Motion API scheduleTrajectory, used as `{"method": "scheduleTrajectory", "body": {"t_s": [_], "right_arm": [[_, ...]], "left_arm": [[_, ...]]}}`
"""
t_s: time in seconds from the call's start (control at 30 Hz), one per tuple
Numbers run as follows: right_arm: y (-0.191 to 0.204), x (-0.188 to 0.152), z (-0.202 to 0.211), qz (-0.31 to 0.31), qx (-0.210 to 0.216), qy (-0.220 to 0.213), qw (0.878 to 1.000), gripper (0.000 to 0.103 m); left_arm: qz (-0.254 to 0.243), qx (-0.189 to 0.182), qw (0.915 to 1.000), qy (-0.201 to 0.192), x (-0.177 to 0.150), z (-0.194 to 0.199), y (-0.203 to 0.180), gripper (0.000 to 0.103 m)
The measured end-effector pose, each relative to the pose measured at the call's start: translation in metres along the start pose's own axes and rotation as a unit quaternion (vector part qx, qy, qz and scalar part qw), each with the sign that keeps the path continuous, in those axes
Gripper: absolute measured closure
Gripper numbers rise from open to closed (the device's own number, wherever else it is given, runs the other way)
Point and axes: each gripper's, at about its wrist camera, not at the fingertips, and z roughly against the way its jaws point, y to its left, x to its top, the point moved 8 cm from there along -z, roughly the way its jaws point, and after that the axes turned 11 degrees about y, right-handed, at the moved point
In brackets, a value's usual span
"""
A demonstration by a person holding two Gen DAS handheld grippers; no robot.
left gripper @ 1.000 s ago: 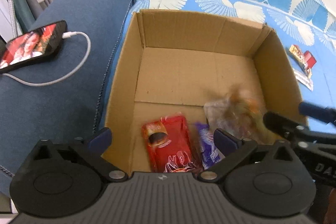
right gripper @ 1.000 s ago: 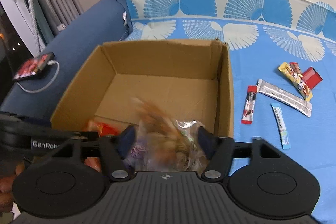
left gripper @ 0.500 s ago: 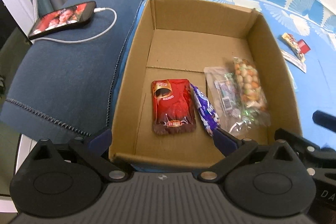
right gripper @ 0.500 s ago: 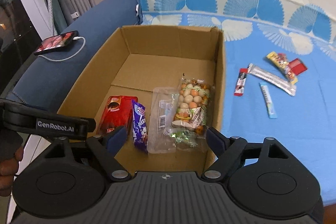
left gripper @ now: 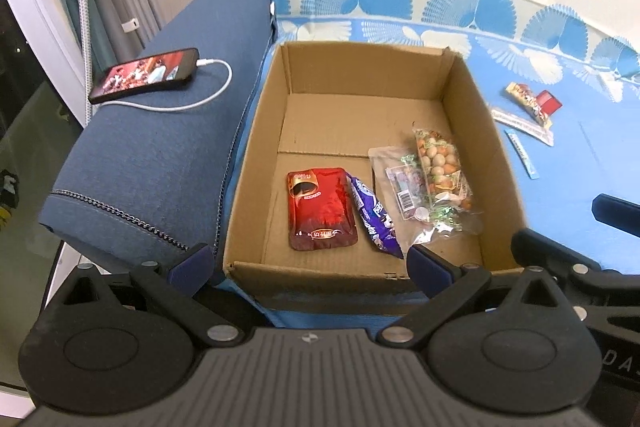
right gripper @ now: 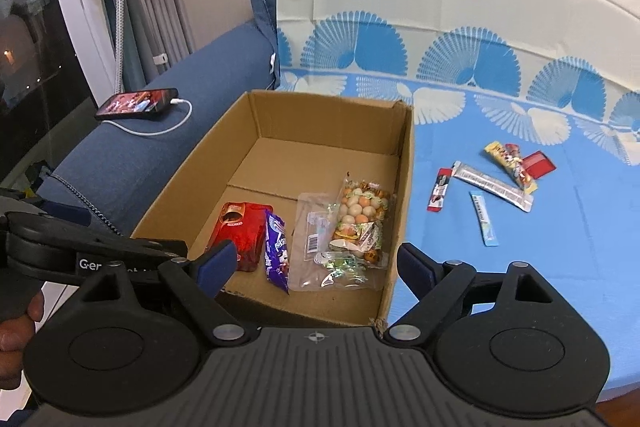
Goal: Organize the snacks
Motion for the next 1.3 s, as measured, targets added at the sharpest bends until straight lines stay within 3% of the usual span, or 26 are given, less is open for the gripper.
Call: {"method": "scheduleTrajectory", "body": {"t_s": [0.57, 1.3], "right_arm": [[0.003, -0.007, 0.030, -0.003, -0.004, -0.036, 0.999, 0.013], [-0.001, -0.009, 0.030, -0.017, 0.001, -0.037, 0.999, 0.013]], "left_arm": [[-0.004, 0.000, 0.9995, -0.030, -0.011, 0.026, -0.003, 0.000], [-0.007, 0.005, 0.9995, -0.029, -0.010, 0.026, -0.002, 0.000]]}}
